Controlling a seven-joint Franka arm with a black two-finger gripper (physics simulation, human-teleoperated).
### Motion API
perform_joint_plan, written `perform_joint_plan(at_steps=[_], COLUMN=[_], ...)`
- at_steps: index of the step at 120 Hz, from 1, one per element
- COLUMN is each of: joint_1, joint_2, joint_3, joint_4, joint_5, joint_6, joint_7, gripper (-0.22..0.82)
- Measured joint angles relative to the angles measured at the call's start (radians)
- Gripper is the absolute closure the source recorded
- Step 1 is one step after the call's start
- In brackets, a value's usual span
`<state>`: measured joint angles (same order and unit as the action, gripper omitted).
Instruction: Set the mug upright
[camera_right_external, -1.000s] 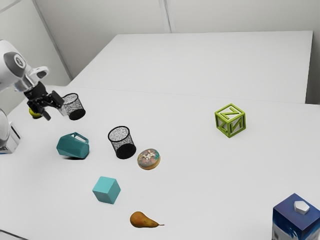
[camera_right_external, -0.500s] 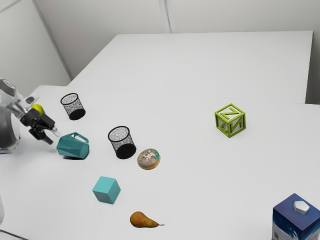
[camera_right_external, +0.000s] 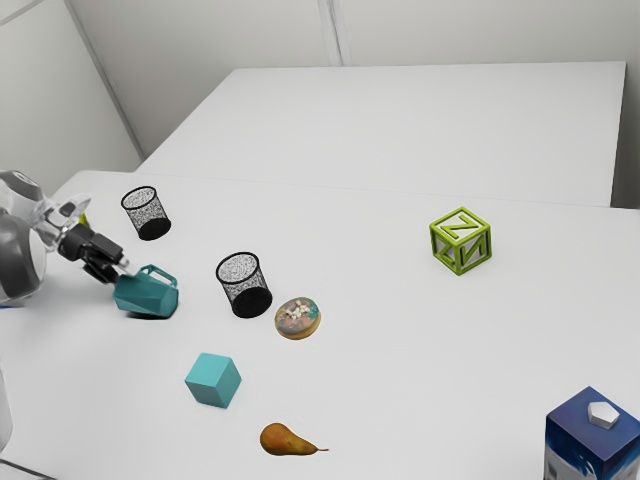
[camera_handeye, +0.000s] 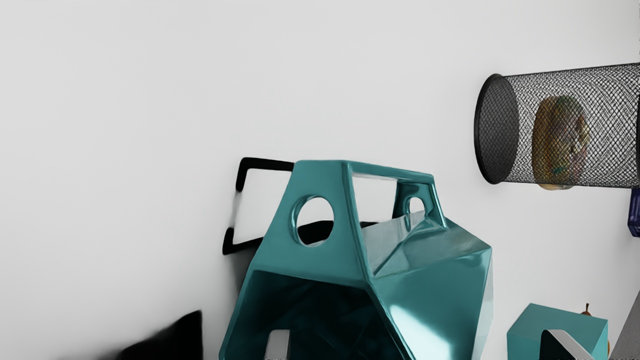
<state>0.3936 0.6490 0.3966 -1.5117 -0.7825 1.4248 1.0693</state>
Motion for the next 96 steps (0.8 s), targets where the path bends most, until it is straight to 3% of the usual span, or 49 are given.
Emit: perform_joint_plan(at_steps=[73, 96], joint_1=[-0.006, -0.007], joint_2=[-0.044, -0.064], joint_3=[-0.014, -0.026], joint_4=[-0.028, -0.048], joint_5=[-0.026, -0.029], joint_6=[-0.025, -0.040], joint_7=[0.061, 0.067], gripper=[0.33, 0.58])
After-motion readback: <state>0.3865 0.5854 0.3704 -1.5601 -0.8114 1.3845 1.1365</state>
